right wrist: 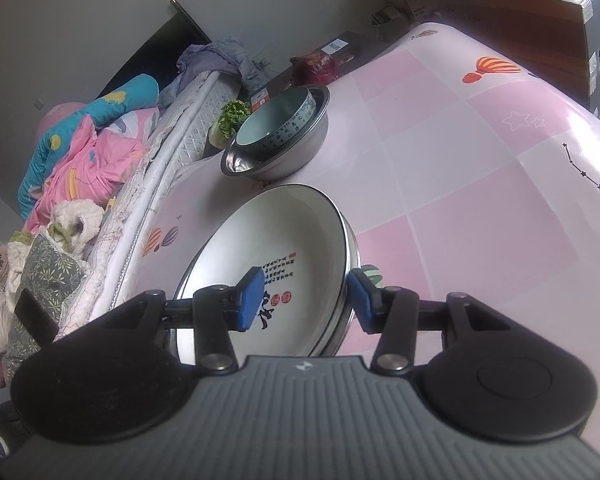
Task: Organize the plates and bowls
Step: 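Carry the white plate over the stacked steel basins with both grippers, then lower the white plate into the steel basins and open both grippers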
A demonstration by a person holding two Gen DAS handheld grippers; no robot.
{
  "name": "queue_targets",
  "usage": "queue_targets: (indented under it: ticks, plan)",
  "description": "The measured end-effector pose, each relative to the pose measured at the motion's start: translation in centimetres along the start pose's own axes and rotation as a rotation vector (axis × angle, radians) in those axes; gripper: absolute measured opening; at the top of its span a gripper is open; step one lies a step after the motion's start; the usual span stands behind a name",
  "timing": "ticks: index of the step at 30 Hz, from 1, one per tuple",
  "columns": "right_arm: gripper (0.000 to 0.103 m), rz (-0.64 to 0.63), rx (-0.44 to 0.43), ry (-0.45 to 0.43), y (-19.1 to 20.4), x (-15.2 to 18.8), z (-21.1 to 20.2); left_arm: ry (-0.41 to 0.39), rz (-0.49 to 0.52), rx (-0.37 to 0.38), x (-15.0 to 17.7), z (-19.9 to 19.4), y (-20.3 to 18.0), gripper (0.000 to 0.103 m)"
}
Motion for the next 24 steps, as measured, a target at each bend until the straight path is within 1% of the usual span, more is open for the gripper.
queue_targets:
  ticks: [6, 9, 12, 15, 22, 24]
  plan:
    - [0.049, 0.016, -0.004, -0.053, -0.7, -1.1, -1.8, -0.005, 0.007, -0.015, 0.1, 0.1, 0.1, 0.05]
    - [0.049, 0.028, 0.001, -0.059, -1.4, -1.4, -1.9, -0.01, 0.003, -0.034, -0.2, 0.4, 0.5, 0.059]
    - [0.049, 0.059, -0.01, -0.046, -2.2, -1.6, -1.1, -0.005, 0.0, -0.055, -0.5, 1.2, 1.0, 0.062]
    - [0.049, 0.089, -0.024, -0.018, -2.6, -1.7, 0.6, 0.026, -0.003, -0.068, -0.8, 2.6, 1.6, 0.063]
    - [0.049, 0.077, -0.034, 0.041, -2.2, -2.1, 4.4, 0.084, -0.034, -0.042, -1.4, 5.2, 2.1, 0.063]
    - [0.049, 0.071, -0.056, 0.071, -1.6, -2.0, 5.3, 0.101, -0.05, -0.023, -1.5, 5.7, 2.0, 0.061]
Point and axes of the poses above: each gripper's, at about its wrist camera, not at the fingertips, and z roughly the way its jaws point, y to its left, x to its underside, the point moved 10 cm from there along z, roughly the way its jaws point, and after that the axes turned 2 degrees about y, right-handed, at the moved point
